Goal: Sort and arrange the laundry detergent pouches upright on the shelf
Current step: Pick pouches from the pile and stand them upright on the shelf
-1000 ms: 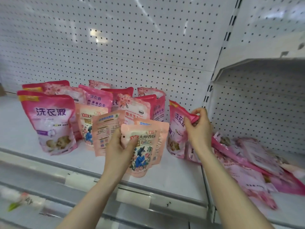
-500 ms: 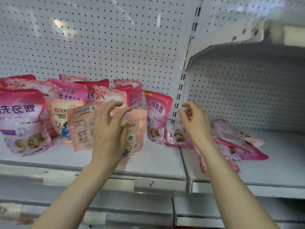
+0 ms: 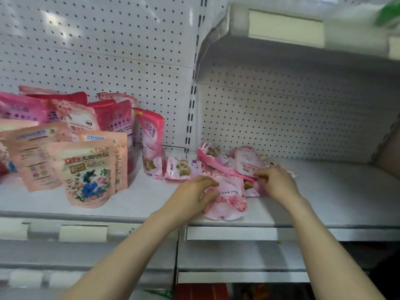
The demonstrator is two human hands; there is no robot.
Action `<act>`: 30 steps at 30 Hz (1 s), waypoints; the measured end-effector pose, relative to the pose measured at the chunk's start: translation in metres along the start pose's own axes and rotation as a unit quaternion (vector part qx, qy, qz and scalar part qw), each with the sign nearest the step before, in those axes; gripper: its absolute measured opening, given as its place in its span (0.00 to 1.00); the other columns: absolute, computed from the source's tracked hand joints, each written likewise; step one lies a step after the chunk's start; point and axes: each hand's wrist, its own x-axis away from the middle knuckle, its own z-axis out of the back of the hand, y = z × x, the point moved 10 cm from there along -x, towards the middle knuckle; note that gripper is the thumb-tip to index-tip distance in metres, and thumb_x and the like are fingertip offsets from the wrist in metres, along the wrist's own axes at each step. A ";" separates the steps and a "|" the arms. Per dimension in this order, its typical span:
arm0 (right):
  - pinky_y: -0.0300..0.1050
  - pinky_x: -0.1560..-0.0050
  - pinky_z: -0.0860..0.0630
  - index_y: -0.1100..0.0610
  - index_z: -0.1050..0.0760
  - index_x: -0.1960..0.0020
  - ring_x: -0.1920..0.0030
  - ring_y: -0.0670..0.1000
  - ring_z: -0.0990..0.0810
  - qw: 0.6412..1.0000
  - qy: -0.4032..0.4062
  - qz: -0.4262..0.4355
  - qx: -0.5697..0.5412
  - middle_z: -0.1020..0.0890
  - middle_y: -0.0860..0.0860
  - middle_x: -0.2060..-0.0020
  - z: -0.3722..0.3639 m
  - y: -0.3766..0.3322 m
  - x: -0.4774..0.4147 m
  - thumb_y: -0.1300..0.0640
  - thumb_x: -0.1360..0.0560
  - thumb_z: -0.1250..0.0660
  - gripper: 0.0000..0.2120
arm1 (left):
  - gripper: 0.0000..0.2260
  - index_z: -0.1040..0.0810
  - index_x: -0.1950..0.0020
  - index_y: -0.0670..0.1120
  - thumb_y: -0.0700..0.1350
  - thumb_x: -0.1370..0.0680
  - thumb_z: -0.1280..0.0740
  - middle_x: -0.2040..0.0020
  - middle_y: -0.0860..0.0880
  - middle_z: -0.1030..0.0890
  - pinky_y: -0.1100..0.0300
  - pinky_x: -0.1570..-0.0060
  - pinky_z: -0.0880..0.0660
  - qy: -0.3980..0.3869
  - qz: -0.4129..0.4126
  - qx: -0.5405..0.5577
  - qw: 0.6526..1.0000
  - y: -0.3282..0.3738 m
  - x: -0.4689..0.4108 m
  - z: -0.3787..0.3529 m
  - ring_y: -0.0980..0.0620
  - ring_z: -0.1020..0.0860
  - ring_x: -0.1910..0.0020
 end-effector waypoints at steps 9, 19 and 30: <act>0.51 0.56 0.24 0.50 0.19 0.43 0.55 0.64 0.18 0.967 0.239 0.044 -0.079 0.14 0.59 0.54 0.059 0.034 0.014 0.57 0.22 0.33 0.10 | 0.11 0.18 0.43 0.47 0.49 0.21 0.35 0.46 0.50 0.16 0.57 0.50 0.24 0.037 0.011 -0.067 0.997 0.008 -0.058 -0.011 0.51 0.18 0.51; 0.45 0.50 0.26 0.47 0.17 0.43 0.46 0.58 0.19 0.980 0.130 0.007 -0.153 0.15 0.52 0.45 0.016 0.071 0.005 0.55 0.21 0.35 0.11 | 0.13 0.18 0.44 0.53 0.57 0.22 0.35 0.50 0.54 0.16 0.56 0.44 0.24 -0.113 0.004 -0.137 0.984 0.024 -0.134 -0.074 0.56 0.23 0.59; 0.51 0.63 0.24 0.55 0.20 0.57 0.65 0.60 0.22 0.903 0.347 -0.014 -0.255 0.20 0.59 0.67 0.115 0.072 -0.010 0.41 0.27 0.35 0.17 | 0.12 0.21 0.40 0.59 0.57 0.21 0.38 0.51 0.51 0.17 0.51 0.46 0.21 -0.100 -0.019 -0.251 0.963 0.024 -0.154 -0.092 0.49 0.19 0.54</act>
